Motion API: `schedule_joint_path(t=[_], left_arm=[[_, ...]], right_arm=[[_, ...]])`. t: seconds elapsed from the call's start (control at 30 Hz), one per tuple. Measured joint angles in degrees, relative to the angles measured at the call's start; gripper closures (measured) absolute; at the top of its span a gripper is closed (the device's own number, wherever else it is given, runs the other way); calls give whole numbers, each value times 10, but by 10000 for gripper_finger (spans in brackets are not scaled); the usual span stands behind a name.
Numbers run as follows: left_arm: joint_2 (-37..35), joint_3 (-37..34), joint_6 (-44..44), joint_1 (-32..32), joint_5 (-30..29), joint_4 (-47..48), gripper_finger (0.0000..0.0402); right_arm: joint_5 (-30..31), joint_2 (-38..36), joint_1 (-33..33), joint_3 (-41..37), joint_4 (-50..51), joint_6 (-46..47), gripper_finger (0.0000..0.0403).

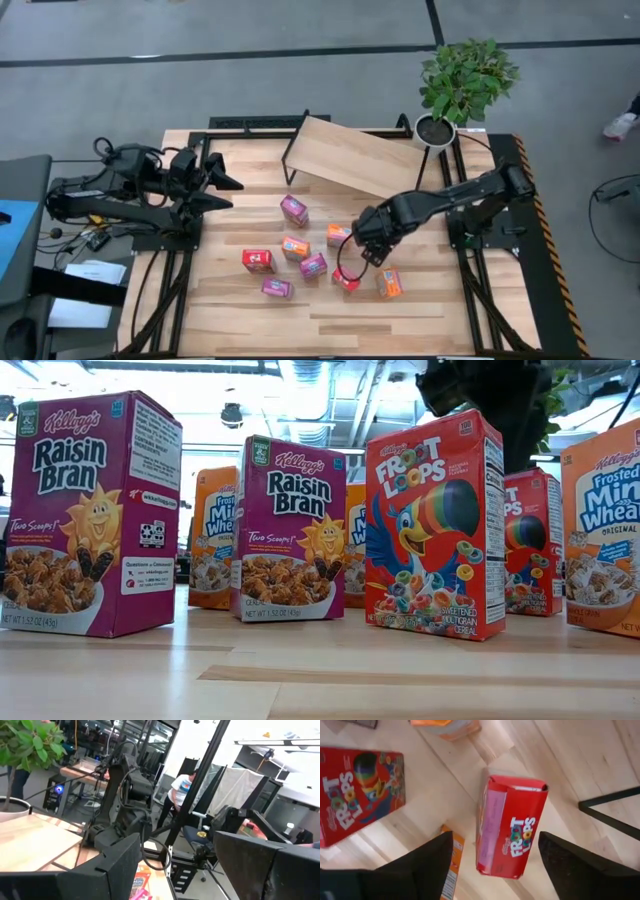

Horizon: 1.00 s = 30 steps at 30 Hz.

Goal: Stack cereal on shelf
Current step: Put the top right red cereal box on the shelf

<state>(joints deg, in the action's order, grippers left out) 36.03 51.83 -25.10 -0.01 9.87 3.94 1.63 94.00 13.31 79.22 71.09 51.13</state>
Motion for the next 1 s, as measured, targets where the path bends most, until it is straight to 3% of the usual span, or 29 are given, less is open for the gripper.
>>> schedule_joint_path(t=[0.27, 1.0], left_arm=[[0, 0, 0, 0, 0, 2, 158], [0, 0, 0, 0, -2, 22, 158]], right_arm=[[28, -20, -3, 0, 12, 3, 80], [25, -16, -32, -58, -52, -29, 88]])
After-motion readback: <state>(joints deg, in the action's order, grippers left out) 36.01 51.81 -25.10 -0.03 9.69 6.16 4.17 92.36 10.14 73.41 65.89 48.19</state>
